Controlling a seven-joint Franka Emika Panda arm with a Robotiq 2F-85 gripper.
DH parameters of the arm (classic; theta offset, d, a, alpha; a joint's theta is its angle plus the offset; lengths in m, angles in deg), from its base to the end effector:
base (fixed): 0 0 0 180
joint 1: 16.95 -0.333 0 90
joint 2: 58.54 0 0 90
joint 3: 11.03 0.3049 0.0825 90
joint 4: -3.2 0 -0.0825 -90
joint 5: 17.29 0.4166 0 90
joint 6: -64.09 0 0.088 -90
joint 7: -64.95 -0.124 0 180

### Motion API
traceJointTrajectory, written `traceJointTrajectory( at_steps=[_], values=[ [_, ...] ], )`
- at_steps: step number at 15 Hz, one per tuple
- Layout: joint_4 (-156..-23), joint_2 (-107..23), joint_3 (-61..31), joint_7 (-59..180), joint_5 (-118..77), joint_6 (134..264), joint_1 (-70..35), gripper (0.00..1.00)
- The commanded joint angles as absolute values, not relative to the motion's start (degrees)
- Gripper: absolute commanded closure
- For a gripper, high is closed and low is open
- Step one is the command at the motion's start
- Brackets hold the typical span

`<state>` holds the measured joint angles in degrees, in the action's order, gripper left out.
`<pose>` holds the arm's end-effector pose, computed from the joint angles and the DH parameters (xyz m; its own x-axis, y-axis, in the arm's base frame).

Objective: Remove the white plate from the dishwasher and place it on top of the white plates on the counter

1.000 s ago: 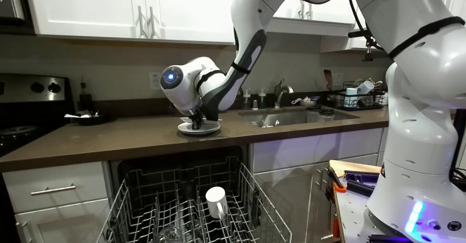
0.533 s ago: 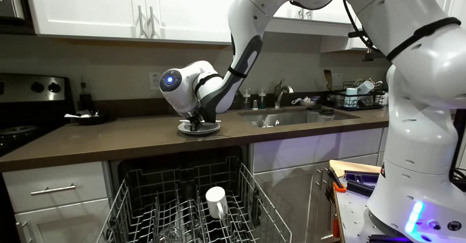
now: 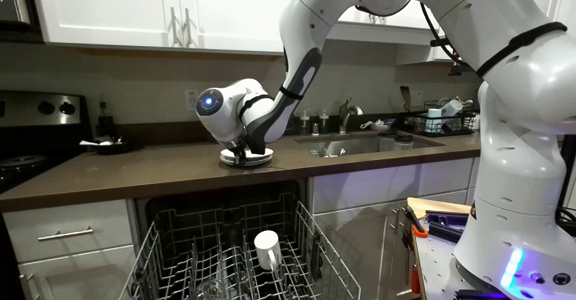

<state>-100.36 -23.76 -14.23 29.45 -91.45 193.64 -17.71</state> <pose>0.6681 -0.0653 0.1649 0.9509 0.3091 -0.0137 0.1934 -0.5592 0.8062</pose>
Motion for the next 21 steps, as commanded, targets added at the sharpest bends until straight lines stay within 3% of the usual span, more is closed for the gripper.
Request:
traceJointTrajectory(
  at_steps=[1,5,10,11,12,13,14,16,18,21],
  values=[
    [-99.25,-23.57,-13.33,33.51,-89.24,194.69,-16.74,0.25],
    [-99.52,-24.89,-12.69,36.28,-87.64,194.46,-17.07,0.22],
    [-100.72,-27.22,-11.88,41.33,-81.84,193.06,-18.04,0.26],
    [-100.57,-27.12,-12.06,41.99,-81.19,192.19,-18.34,0.29],
    [-100.22,-26.70,-12.32,42.47,-80.69,190.93,-18.66,0.54],
    [-100.11,-26.46,-12.50,42.72,-80.42,190.35,-18.84,0.54],
    [-99.92,-26.09,-12.80,42.90,-80.20,188.64,-19.21,0.29],
    [-100.01,-25.75,-13.10,42.49,-80.54,186.52,-19.31,0.15],
    [-100.36,-25.88,-12.98,42.29,-80.50,186.22,-18.68,0.08],
    [-100.87,-26.64,-12.76,42.13,-80.39,187.62,-18.29,0.06]
  ],
)
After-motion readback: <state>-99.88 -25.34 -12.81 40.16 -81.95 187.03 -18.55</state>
